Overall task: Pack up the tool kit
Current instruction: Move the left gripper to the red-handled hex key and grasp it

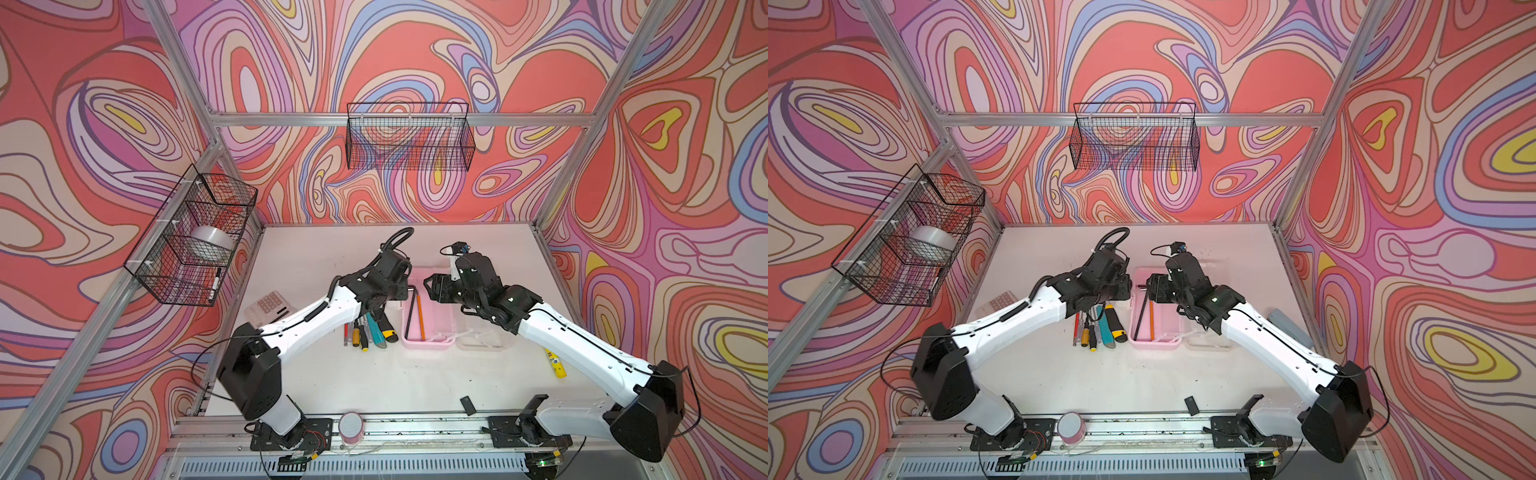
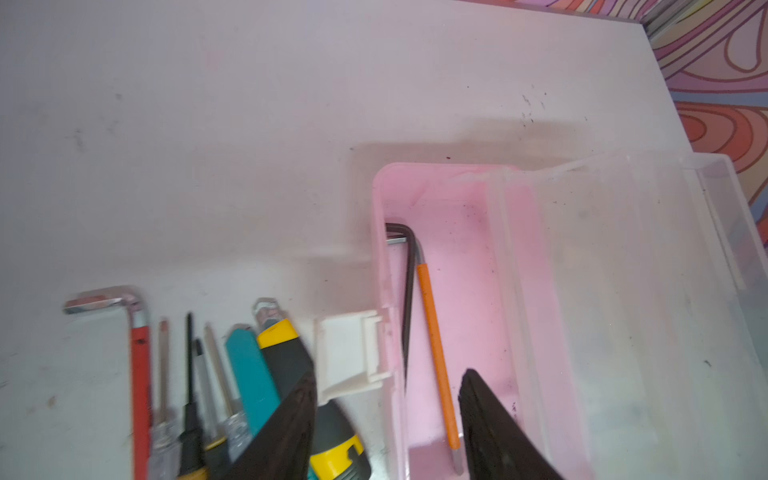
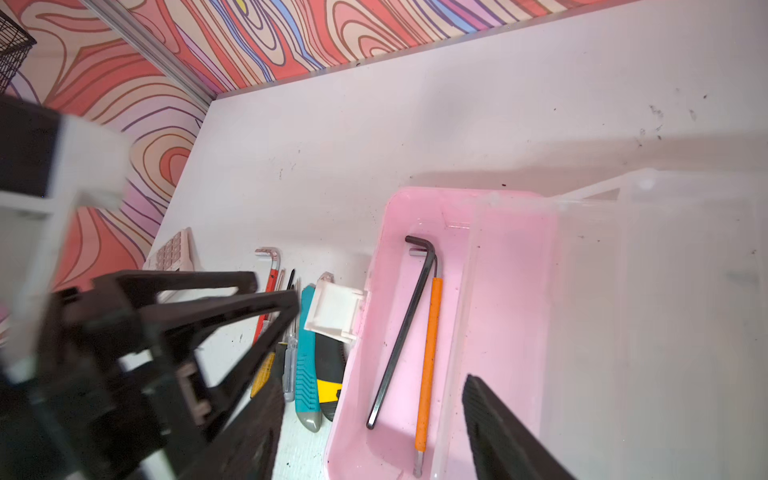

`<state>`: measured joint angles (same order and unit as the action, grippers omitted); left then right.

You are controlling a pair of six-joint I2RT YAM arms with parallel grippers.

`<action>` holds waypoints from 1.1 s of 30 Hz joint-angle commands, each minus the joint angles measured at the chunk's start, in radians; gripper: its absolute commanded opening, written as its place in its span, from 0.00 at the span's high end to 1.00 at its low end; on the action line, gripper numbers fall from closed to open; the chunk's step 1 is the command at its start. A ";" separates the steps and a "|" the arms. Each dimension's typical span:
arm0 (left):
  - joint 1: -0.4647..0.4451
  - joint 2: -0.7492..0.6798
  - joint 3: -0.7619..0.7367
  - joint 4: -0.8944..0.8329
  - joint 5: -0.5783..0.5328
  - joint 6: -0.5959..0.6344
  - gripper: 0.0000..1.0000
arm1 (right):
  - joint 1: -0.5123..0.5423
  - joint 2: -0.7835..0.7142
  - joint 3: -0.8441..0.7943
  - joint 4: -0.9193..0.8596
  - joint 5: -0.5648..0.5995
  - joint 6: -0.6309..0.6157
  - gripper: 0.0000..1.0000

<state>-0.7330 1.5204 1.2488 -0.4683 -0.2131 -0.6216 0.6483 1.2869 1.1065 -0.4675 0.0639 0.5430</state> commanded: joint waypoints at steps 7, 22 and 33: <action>0.211 -0.193 -0.365 0.016 0.065 0.031 0.60 | -0.004 0.056 -0.046 0.087 -0.068 0.038 0.30; 0.325 0.016 -0.423 0.196 0.106 0.030 0.74 | -0.005 0.105 -0.051 0.110 -0.064 0.051 0.31; 0.357 0.071 -0.425 0.232 0.105 0.028 0.76 | -0.006 0.100 -0.053 0.097 -0.043 0.048 0.31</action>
<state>-0.3893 1.5742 0.8356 -0.2577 -0.1051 -0.5949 0.6483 1.3815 1.0599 -0.3698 0.0040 0.5896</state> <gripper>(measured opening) 0.241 0.691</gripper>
